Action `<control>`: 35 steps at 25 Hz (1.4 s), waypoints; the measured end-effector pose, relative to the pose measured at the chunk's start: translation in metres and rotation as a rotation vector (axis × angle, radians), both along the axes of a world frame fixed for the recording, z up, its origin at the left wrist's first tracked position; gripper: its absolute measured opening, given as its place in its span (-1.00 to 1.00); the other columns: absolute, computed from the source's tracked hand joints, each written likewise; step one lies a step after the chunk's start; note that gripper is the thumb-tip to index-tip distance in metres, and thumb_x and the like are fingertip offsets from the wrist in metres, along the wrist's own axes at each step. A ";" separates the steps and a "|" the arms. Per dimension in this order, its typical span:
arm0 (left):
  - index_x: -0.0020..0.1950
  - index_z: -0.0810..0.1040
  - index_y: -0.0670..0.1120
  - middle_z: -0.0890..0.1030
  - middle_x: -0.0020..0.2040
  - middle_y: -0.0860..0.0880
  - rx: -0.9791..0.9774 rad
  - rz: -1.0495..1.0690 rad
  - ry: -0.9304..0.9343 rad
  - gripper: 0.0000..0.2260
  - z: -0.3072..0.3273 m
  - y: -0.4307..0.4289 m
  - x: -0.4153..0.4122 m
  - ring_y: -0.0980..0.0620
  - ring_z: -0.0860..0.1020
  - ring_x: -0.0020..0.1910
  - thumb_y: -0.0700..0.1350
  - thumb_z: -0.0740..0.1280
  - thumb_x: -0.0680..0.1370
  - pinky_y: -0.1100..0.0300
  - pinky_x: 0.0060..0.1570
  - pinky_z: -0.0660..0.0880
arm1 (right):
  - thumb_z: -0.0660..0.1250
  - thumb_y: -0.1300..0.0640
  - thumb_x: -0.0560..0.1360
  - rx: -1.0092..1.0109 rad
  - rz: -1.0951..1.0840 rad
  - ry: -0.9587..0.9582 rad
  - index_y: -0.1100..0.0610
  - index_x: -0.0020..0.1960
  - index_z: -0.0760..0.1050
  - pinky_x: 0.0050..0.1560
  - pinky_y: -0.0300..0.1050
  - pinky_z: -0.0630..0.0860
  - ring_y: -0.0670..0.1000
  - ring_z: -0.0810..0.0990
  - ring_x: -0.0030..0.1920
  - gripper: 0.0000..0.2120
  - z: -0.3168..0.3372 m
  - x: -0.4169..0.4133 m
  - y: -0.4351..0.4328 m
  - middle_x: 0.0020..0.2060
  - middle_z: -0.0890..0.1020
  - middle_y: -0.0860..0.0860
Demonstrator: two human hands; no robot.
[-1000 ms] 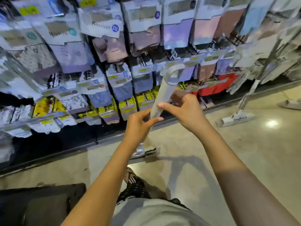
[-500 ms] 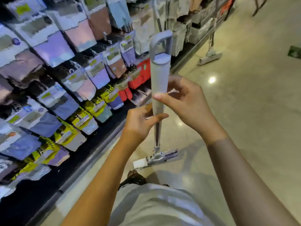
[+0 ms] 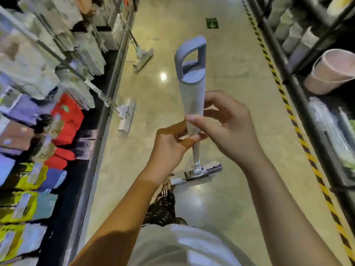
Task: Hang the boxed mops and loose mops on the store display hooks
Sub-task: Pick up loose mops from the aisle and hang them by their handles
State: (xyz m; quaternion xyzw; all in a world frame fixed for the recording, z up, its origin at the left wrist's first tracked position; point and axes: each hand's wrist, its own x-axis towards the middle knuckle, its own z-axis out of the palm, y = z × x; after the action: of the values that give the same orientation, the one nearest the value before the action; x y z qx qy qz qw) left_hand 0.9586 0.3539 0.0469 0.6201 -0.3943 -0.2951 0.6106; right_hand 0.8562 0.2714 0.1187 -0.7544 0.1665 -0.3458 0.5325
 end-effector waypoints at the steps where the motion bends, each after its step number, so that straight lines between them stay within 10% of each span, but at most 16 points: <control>1: -0.18 0.65 0.32 0.68 -0.20 0.29 0.005 -0.061 0.008 -0.69 -0.002 -0.018 0.002 0.31 0.64 -0.09 -0.15 0.47 0.39 0.39 -0.09 0.52 | 0.47 0.14 0.39 -0.007 -0.068 0.009 -0.04 -0.06 0.52 -0.07 -0.16 0.58 -0.14 0.61 -0.15 -0.81 0.000 -0.004 -0.012 -0.20 0.61 -0.16; 14: -0.26 0.61 0.36 0.66 -0.29 0.31 0.054 -0.561 -0.041 -0.91 0.004 -0.165 0.055 0.40 0.57 -0.27 0.14 0.44 0.30 0.53 -0.27 0.39 | 0.46 0.11 0.41 -0.009 -0.671 0.014 -0.03 -0.06 0.53 -0.10 -0.25 0.57 -0.20 0.60 -0.13 -0.84 0.001 0.030 -0.101 -0.19 0.61 -0.14; 25: 0.00 0.64 0.36 0.69 -0.17 0.29 -0.089 -1.008 -0.101 -0.71 0.015 -0.272 -0.022 0.36 0.60 -0.16 0.05 0.52 0.35 0.43 -0.12 0.48 | 0.42 0.21 0.41 0.010 -1.118 -0.147 0.03 -0.07 0.52 -0.19 -0.35 0.51 -0.23 0.58 -0.18 -0.85 0.008 -0.060 -0.151 -0.21 0.60 -0.10; 35: -0.05 0.68 0.25 0.71 -0.23 0.17 -0.100 -0.931 -0.065 -0.71 0.034 -0.407 -0.120 0.25 0.63 -0.24 -0.12 0.54 0.35 0.44 -0.19 0.53 | 0.47 0.07 0.41 -0.068 -1.057 -0.044 -0.22 -0.04 0.44 -0.12 -0.45 0.51 -0.30 0.59 -0.04 -0.72 0.019 -0.160 -0.296 -0.17 0.57 -0.43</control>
State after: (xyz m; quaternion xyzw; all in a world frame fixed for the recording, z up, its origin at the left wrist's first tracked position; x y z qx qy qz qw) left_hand 0.8386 -0.0526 0.0806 0.3563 -0.6632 -0.4986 0.4296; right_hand 0.6957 -0.0243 0.1382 -0.5771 0.5015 -0.5879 0.2642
